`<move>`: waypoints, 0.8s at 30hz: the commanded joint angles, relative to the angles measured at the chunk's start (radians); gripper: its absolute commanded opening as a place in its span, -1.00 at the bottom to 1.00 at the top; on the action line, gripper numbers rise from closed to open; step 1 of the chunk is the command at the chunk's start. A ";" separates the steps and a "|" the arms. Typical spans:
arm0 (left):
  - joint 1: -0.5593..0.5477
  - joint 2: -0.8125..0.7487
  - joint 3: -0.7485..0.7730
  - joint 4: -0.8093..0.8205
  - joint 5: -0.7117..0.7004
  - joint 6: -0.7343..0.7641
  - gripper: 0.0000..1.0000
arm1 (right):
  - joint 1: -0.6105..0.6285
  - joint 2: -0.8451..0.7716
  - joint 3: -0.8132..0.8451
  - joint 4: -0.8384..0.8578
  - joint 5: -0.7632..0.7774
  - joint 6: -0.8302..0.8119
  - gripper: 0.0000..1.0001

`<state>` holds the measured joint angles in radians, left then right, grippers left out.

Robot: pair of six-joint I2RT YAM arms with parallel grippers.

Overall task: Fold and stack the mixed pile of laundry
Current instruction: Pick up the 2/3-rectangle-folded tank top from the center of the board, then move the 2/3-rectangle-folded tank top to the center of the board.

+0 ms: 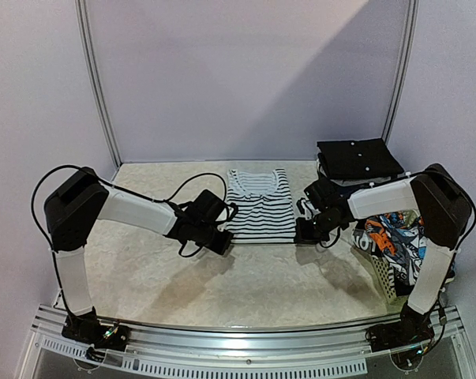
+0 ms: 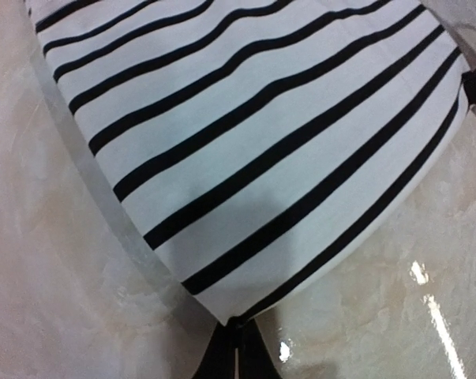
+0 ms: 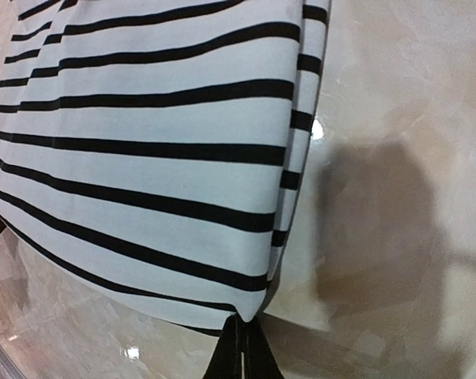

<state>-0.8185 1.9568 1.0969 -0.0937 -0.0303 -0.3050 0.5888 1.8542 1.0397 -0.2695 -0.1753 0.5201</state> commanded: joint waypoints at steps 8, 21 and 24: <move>-0.056 -0.092 -0.087 -0.027 -0.018 -0.043 -1.00 | 0.025 -0.063 -0.113 -0.021 -0.020 0.018 -1.00; -0.199 -0.223 -0.232 -0.020 -0.090 -0.146 -1.00 | 0.092 -0.236 -0.320 0.045 -0.034 0.108 -1.00; -0.207 -0.218 -0.230 -0.020 -0.099 -0.150 -1.00 | 0.097 -0.263 -0.325 0.040 -0.036 0.109 -1.00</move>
<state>-1.0080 1.7584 0.8810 -0.1051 -0.0933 -0.4263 0.6769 1.6264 0.7425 -0.1867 -0.2199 0.6060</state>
